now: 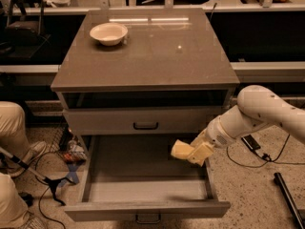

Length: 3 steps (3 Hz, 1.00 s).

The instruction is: Place sponge into middle drawer

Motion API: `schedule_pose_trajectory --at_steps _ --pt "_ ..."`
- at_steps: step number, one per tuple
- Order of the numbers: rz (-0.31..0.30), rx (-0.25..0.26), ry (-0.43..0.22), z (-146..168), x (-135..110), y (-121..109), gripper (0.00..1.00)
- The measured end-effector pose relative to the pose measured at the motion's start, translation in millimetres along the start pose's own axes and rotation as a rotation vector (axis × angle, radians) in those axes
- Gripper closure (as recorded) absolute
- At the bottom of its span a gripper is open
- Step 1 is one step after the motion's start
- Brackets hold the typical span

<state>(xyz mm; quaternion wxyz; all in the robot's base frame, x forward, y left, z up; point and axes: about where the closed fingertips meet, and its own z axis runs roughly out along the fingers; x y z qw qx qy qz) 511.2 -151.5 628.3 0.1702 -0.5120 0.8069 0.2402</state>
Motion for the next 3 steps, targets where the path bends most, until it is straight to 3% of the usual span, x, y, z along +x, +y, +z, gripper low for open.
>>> schedule_pose_trajectory --at_steps 3 --pt "-0.026 -0.016 -0.024 71.9 31.1 -14.8 1.0"
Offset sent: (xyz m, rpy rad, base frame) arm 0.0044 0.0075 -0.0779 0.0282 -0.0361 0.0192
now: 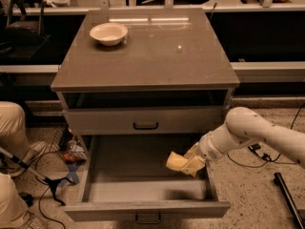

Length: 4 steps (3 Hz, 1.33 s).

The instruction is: Place sponge into middle drawer

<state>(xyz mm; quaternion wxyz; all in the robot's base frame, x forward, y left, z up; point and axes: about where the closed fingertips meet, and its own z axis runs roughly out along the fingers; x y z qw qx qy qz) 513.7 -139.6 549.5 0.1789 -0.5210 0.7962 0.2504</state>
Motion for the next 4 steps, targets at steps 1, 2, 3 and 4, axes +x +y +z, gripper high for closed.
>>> schedule_pose_trajectory --at_steps 1,2,3,4 --pt "0.004 -0.009 -0.007 31.2 10.9 -1.8 1.0" --pt "0.017 -0.013 -0.015 51.2 15.3 -0.4 1.0" --pt "0.031 -0.062 -0.057 78.4 8.7 11.6 1.0" --pt "0.046 -0.104 -0.098 100.2 -4.4 22.5 1.0"
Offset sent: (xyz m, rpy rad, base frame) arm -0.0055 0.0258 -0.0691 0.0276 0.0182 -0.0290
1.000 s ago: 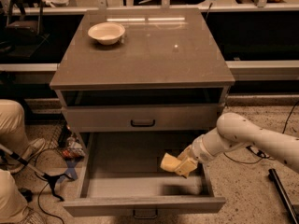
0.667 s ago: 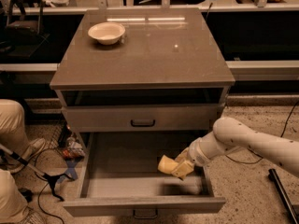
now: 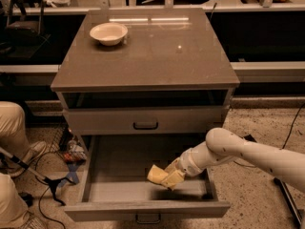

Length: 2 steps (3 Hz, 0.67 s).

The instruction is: Place sponge into middle drawer

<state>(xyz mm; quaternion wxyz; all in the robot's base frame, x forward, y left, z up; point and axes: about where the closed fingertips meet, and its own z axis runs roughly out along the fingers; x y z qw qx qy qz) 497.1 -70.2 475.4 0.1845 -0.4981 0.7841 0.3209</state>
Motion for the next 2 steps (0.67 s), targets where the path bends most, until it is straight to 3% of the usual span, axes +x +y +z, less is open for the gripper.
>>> schedule_pose_trajectory --at_steps 1,2 --pt "0.014 -0.027 -0.048 14.7 -12.0 5.0 0.91" --pt "0.035 -0.034 -0.115 31.0 -28.3 8.0 0.6"
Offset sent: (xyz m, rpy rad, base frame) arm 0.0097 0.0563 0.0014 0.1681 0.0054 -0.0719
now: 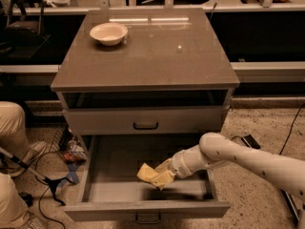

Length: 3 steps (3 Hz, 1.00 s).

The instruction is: Place sponge into middle drawer

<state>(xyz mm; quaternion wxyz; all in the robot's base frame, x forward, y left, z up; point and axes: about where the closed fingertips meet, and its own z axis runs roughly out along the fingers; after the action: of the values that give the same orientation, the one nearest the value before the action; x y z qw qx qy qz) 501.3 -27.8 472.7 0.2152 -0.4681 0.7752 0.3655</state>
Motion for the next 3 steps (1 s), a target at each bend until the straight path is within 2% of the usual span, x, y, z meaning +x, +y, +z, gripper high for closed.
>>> schedule_pose_trajectory --at_steps 1,2,3 --pt "0.011 0.013 -0.026 10.0 -3.9 -2.8 0.36" --pt "0.025 0.043 -0.029 22.0 -0.5 -10.0 0.05" --pt "0.031 0.065 -0.029 24.4 1.6 -15.4 0.0"
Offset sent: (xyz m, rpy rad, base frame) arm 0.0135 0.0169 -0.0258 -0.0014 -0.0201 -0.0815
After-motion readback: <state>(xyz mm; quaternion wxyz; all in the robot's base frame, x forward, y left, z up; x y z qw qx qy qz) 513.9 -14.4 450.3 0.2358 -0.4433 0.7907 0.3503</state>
